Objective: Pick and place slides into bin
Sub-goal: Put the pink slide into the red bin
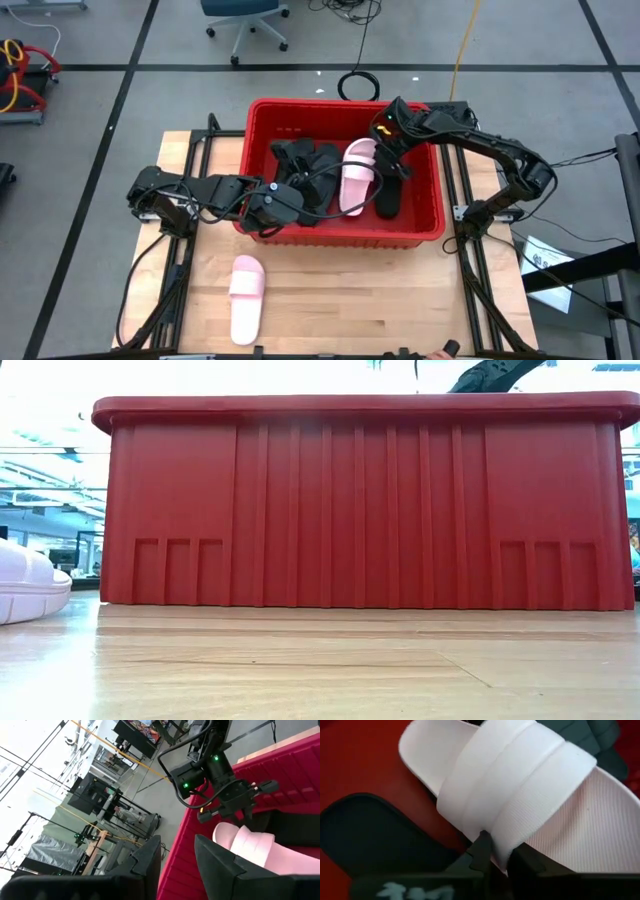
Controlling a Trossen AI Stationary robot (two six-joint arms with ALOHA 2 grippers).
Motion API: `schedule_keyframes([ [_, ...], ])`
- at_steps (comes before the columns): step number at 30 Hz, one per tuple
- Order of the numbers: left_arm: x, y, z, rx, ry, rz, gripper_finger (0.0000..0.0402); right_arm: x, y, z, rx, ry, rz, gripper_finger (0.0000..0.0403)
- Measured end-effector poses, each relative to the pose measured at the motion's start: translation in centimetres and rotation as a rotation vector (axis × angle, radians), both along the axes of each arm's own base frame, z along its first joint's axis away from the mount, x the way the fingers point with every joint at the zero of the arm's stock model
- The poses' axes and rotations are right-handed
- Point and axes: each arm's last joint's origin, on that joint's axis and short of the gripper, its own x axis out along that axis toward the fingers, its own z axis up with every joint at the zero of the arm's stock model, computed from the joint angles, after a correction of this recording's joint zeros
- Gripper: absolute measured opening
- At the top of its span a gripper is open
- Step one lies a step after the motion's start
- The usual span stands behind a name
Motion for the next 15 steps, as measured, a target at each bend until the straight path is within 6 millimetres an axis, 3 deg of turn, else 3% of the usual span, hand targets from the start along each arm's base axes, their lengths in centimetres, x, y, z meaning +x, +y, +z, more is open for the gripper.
schedule_keyframes([
  [15,0.00,0.00,0.00,0.005,0.006,-0.001,0.0129,0.17,-0.04,-0.09,-0.033,0.074,-0.155,0.0108],
])
